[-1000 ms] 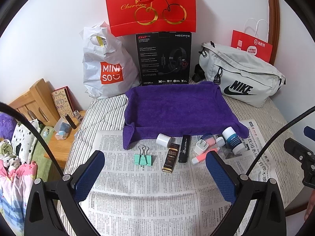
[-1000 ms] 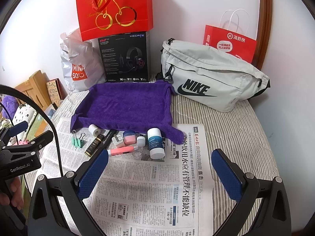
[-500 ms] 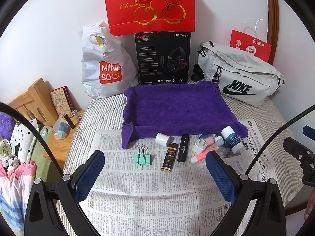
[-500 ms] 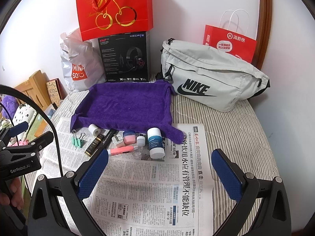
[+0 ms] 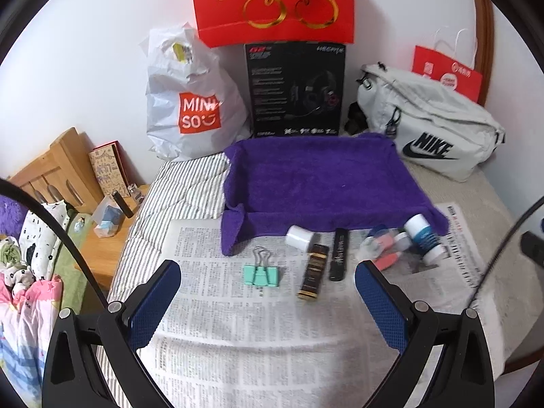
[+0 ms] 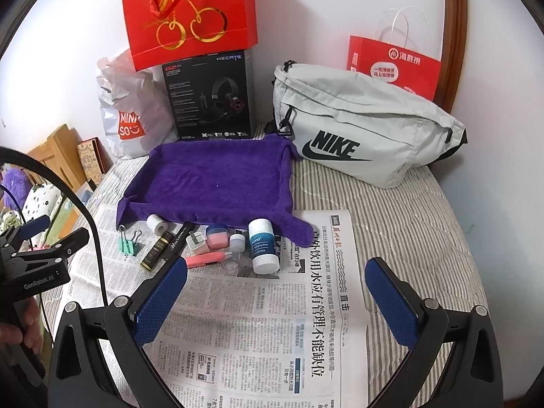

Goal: Organize rigid objects
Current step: 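Grasp the mint-green binder clip with the left tool while the right tool grasps the white balm stick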

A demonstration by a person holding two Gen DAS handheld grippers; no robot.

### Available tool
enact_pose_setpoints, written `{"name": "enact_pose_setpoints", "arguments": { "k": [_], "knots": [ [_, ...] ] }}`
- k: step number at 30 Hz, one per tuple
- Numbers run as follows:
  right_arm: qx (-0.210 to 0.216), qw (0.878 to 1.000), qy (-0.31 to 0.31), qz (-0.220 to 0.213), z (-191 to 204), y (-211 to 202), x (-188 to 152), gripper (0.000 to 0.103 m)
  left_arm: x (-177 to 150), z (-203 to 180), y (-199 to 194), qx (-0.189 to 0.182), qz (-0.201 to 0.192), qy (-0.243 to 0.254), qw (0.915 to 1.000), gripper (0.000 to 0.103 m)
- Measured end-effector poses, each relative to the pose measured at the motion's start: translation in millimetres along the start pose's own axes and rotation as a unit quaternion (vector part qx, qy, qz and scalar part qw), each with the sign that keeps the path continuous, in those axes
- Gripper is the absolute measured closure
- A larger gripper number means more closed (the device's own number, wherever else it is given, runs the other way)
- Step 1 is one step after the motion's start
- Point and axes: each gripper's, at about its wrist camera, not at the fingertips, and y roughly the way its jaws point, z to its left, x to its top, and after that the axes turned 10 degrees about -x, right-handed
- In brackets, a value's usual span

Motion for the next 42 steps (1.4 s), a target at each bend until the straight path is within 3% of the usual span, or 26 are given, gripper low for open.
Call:
{"name": "enact_pose_setpoints", "arguments": {
  "k": [8,14,22,28,29,30,34,42],
  "knots": [
    [0.006,1.0,-0.003,0.01,0.3,22.4,-1.8,0.0,-13.0,27.4,56.9,-0.022,0.038,-0.019,0.9988,0.0],
    [0.028,0.999,0.003,0.023,-0.8,46.8,-8.2,0.0,-22.5,37.5,99.6,-0.016,0.068,-0.011,0.9975,0.005],
    [0.013,0.998,0.002,0.064,-3.7,82.9,-14.1,0.0,-35.8,39.0,136.1,-0.039,0.089,-0.008,0.9952,0.025],
    [0.011,0.997,-0.002,0.07,-5.9,98.2,-15.5,0.0,-39.0,42.5,137.1,-0.052,0.058,-0.012,0.9969,0.037],
    [0.012,0.997,-0.002,0.071,-6.3,100.5,-15.6,0.0,-39.7,42.1,136.8,-0.051,0.052,-0.008,0.9973,0.041],
    [0.014,0.997,0.0,0.074,-7.7,103.7,-16.4,0.0,-40.2,42.5,135.8,-0.053,0.046,-0.01,0.9975,0.052],
    [0.021,0.997,0.002,0.073,-10.6,110.9,-18.6,0.003,-40.8,43.3,134.6,-0.061,0.037,-0.012,0.9974,0.063],
    [0.054,0.995,-0.008,0.086,-0.8,126.7,-22.2,0.017,-42.5,39.1,134.9,-0.049,0.037,0.002,0.9981,0.064]
  ]
}}
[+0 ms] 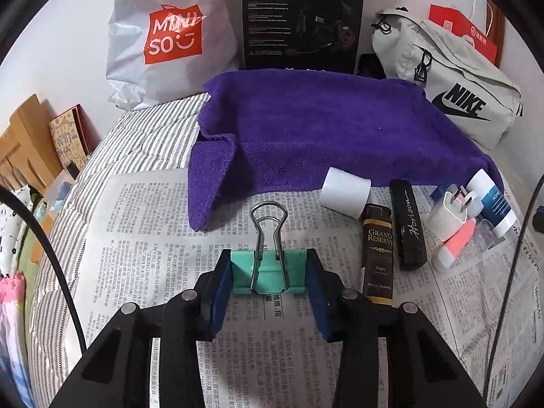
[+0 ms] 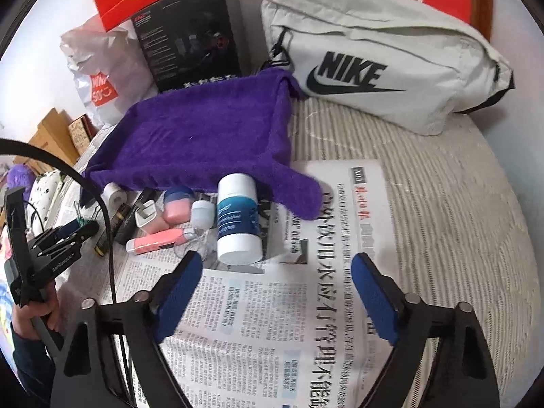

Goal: Organize rigid objects
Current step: 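Grasp the mint-green binder clip with the left tool while the right tool grasps the white balm stick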

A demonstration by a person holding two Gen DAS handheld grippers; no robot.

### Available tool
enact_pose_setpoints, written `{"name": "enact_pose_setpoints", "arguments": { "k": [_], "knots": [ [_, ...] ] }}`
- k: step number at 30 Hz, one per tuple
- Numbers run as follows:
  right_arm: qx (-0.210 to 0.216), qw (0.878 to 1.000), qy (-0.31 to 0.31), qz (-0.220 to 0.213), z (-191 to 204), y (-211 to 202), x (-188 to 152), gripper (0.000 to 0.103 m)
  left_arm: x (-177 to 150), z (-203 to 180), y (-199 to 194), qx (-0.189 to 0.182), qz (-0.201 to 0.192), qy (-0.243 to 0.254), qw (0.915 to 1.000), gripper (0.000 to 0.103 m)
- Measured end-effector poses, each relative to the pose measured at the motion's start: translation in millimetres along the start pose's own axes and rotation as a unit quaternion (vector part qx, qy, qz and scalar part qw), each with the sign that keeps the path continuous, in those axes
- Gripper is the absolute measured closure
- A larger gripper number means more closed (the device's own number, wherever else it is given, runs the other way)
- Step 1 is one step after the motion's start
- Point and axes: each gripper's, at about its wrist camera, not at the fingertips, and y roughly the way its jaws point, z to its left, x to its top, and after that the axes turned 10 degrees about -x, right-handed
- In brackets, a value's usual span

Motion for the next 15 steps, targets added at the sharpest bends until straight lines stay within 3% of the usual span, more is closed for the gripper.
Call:
{"name": "enact_pose_setpoints", "arguments": {
  "k": [3,10,15],
  "knots": [
    [0.002,1.0,-0.014,-0.001,12.1,10.8,1.6,0.019,-0.3,1.4,-0.3,-0.006,0.0,-0.005,1.0,0.064],
    [0.001,0.999,-0.033,0.012,28.7,38.1,18.0,0.045,-0.2,1.8,0.0,-0.009,-0.001,-0.006,0.9999,0.064],
    [-0.01,0.998,-0.049,0.023,34.0,53.3,24.1,0.051,0.0,1.6,0.0,-0.008,-0.001,-0.006,1.0,0.064]
  ]
}}
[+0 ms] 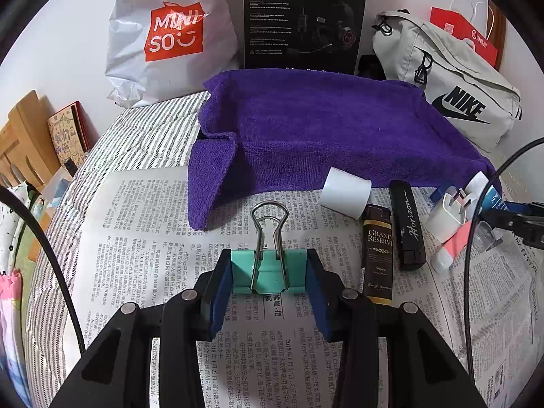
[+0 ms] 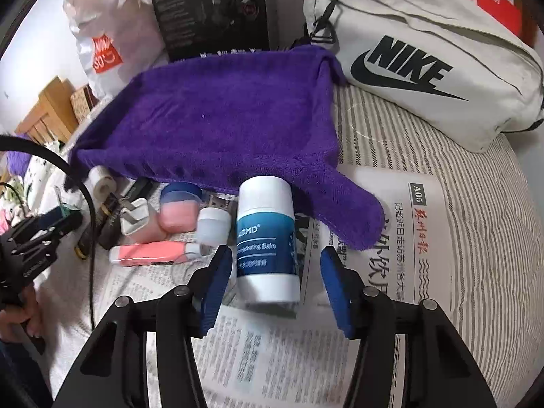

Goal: Organize rigid objects
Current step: 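Grasp the mint-green binder clip with the left tool while the right tool grasps the white balm stick, then set the balm stick on the purple towel with the right tool while the left tool carries the clip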

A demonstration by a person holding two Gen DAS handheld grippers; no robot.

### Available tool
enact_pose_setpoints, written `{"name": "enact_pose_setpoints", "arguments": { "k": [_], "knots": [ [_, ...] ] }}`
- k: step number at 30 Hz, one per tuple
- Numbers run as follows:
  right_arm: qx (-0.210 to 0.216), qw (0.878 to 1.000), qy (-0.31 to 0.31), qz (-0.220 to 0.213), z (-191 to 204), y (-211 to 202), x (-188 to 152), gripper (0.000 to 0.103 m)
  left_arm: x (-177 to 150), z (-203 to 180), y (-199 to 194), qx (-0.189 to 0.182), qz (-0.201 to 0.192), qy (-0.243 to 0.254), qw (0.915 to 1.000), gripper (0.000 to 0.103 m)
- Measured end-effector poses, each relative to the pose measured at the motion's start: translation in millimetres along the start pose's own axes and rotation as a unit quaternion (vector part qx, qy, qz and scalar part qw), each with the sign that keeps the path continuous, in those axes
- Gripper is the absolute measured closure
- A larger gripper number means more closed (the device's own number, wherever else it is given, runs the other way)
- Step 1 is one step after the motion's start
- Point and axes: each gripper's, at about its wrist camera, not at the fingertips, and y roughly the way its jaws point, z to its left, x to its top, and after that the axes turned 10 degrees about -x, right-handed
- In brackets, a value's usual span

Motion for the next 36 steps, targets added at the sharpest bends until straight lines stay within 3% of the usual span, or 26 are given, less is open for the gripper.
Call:
{"name": "enact_pose_setpoints", "arguments": {
  "k": [9,25,36],
  "knots": [
    [-0.008,0.999,-0.035,0.005,12.5,12.0,10.3,0.067,-0.2,0.2,-0.3,-0.001,0.0,-0.001,1.0,0.064],
    [0.022,1.0,-0.019,-0.005,-7.1,-23.4,-0.3,0.067,0.6,1.8,-18.7,-0.019,0.002,-0.012,0.9998,0.064],
    [0.044,0.998,-0.013,-0.034,-18.5,-50.6,21.6,0.067,25.1,11.6,-54.8,-0.044,-0.018,-0.02,0.9987,0.064]
  ]
}}
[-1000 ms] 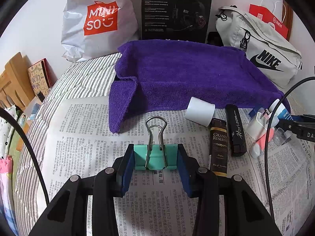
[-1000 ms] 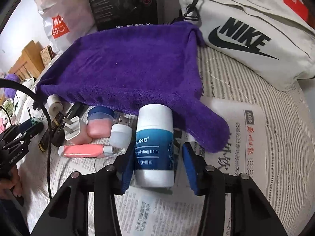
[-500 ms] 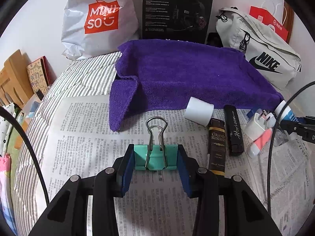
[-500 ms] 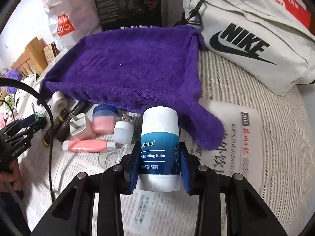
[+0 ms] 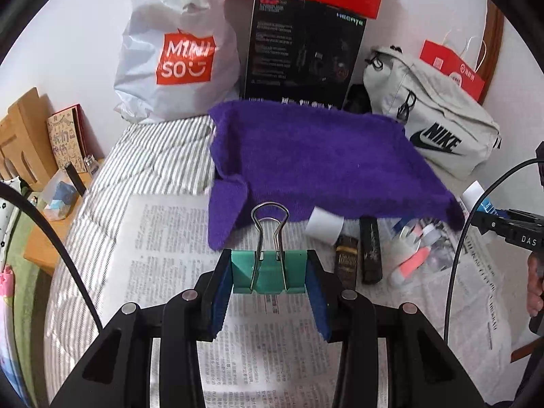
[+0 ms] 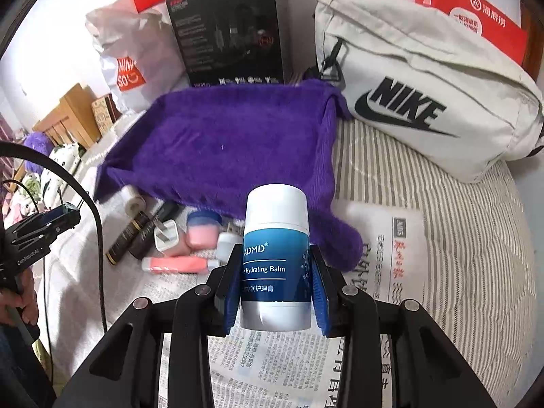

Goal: Organize rigid objects
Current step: 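Set the balm stick on the purple towel with the right tool while the left tool carries the clip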

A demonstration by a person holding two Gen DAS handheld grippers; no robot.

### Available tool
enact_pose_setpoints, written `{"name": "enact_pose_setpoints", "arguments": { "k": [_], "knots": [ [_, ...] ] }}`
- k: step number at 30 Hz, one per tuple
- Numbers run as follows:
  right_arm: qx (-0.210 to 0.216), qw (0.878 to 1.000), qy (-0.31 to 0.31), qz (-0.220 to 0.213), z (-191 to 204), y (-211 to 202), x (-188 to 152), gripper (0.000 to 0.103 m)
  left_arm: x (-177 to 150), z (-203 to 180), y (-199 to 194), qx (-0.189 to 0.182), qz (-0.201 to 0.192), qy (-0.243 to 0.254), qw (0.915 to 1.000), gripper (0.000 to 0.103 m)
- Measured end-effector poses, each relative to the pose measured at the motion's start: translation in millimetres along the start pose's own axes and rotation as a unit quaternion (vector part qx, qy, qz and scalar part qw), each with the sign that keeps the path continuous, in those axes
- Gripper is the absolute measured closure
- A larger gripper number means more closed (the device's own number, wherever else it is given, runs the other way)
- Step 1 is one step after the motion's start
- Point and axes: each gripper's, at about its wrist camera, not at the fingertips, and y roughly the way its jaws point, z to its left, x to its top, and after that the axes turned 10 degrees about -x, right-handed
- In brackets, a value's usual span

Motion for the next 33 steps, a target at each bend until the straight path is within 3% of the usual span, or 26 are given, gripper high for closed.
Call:
{"name": "enact_pose_setpoints", "arguments": {
  "k": [11,18,33],
  "knots": [
    [0.019,0.999,0.004,-0.027,-3.6,-5.5,45.2,0.067,59.1,-6.5,-3.0,-0.025,-0.009,0.019,0.9995,0.064],
    [0.026,0.999,0.004,-0.034,-1.3,7.3,80.3,0.067,96.5,-5.7,24.4,-0.054,0.003,0.014,0.9984,0.064],
    [-0.016,0.999,-0.026,0.018,23.6,131.4,134.8,0.067,116.3,28.1,69.5,-0.047,0.025,-0.014,0.9985,0.064]
  ]
}}
